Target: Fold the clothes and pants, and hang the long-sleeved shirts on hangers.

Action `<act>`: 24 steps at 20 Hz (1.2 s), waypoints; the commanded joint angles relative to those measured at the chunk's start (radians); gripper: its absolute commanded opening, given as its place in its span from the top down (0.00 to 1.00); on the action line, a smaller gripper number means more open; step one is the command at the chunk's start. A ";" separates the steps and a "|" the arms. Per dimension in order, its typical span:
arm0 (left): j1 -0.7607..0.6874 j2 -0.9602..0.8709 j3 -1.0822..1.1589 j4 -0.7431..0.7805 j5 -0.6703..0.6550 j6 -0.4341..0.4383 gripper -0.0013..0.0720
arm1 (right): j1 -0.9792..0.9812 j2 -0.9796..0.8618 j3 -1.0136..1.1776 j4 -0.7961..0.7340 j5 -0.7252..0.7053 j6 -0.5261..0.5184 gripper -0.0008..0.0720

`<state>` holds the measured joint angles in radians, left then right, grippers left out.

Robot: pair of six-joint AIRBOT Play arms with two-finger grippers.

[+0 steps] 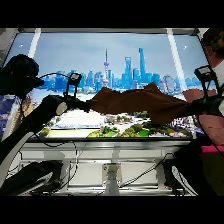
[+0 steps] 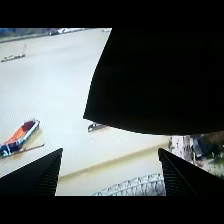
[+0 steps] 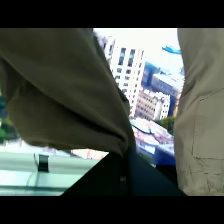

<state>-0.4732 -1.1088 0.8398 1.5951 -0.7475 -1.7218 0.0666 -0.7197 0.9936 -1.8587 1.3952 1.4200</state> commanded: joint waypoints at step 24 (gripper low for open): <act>0.000 0.106 0.000 0.001 0.164 0.000 0.05 | -0.262 0.530 -0.567 0.490 -0.084 0.554 0.39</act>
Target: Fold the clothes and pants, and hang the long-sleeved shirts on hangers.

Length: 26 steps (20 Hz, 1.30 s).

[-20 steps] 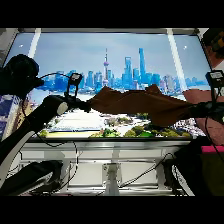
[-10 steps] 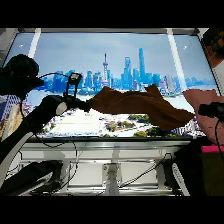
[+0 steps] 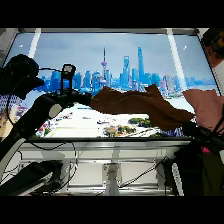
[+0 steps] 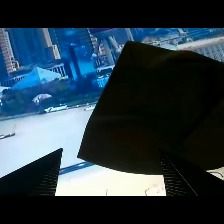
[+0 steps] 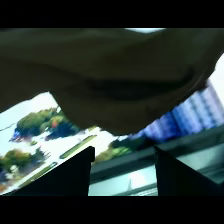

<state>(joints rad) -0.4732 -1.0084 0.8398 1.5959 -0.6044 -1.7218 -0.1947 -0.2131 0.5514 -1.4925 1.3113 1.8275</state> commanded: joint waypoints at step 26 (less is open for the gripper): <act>0.000 0.005 0.000 0.018 0.131 0.001 0.04 | -0.001 -0.566 -0.294 0.220 -0.728 0.463 0.60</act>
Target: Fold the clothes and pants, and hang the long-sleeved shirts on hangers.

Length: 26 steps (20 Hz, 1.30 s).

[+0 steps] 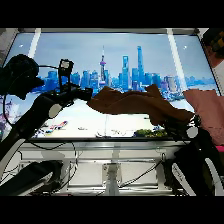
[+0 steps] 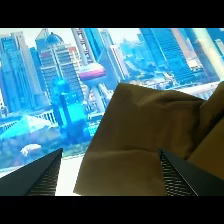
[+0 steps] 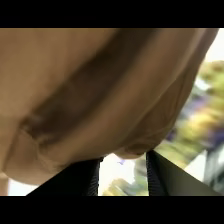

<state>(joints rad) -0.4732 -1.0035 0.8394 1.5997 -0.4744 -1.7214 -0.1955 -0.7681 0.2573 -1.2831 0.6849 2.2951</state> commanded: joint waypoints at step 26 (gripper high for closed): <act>0.082 -0.007 -0.002 -0.151 -0.075 -0.097 0.06 | 0.000 0.505 0.871 -0.182 0.585 -0.715 0.97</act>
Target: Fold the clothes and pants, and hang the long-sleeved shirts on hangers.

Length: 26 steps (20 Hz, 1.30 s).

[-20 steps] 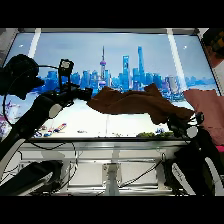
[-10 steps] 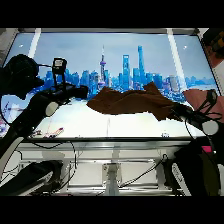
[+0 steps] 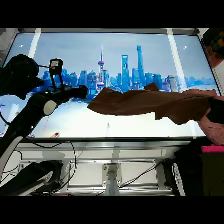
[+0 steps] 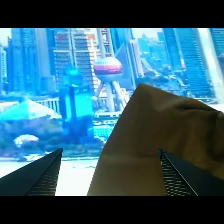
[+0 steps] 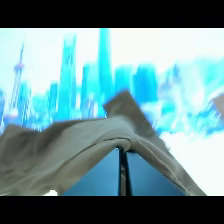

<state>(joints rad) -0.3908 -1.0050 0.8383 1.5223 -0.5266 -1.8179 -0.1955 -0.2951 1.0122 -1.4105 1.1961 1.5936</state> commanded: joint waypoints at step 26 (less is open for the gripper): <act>0.056 -0.388 -0.028 -0.674 -0.332 0.596 0.30 | 0.000 0.016 0.127 -0.061 0.122 -0.014 0.97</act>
<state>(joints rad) -0.3378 -1.3815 0.8104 0.8570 -0.8242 -1.2488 -0.1955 -0.2779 1.1381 -1.4715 1.3163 1.5791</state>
